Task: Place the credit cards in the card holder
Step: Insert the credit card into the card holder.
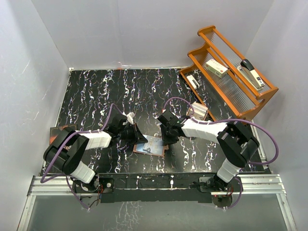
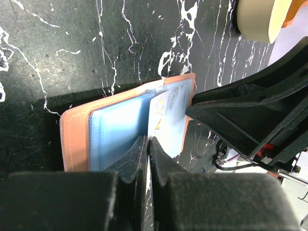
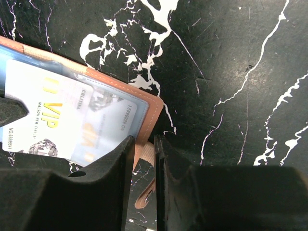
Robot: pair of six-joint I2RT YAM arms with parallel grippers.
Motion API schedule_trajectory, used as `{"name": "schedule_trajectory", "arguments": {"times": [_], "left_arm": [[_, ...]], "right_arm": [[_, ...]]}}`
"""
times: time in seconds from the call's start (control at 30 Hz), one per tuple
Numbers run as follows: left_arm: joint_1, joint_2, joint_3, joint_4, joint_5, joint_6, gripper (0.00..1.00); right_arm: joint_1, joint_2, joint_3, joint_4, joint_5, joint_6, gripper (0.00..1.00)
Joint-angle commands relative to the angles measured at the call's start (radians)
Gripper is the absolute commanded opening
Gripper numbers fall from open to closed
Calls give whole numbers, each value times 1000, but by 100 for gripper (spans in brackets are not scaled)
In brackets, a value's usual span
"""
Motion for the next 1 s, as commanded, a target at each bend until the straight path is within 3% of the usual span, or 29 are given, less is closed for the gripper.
{"name": "schedule_trajectory", "arguments": {"times": [0.0, 0.43, 0.67, 0.73, 0.87, 0.97], "left_arm": [[-10, -11, -20, 40, -61, 7, 0], [-37, -30, -99, 195, -84, -4, 0], [-43, -72, -101, 179, -104, 6, 0], [-48, -79, -108, 191, -100, -19, 9], [-51, -97, -96, 127, -116, -32, 37], [-51, -131, -82, 57, -146, -8, 46]], "right_arm": [[12, -3, -37, 14, 40, 34, 21], [12, -48, -88, 47, 33, 107, 21], [13, -81, -102, 51, 35, 140, 21], [13, -92, -103, 54, 30, 144, 22], [13, -121, -70, 21, 38, 147, 29], [13, -141, -59, -8, 32, 147, 31]]}}
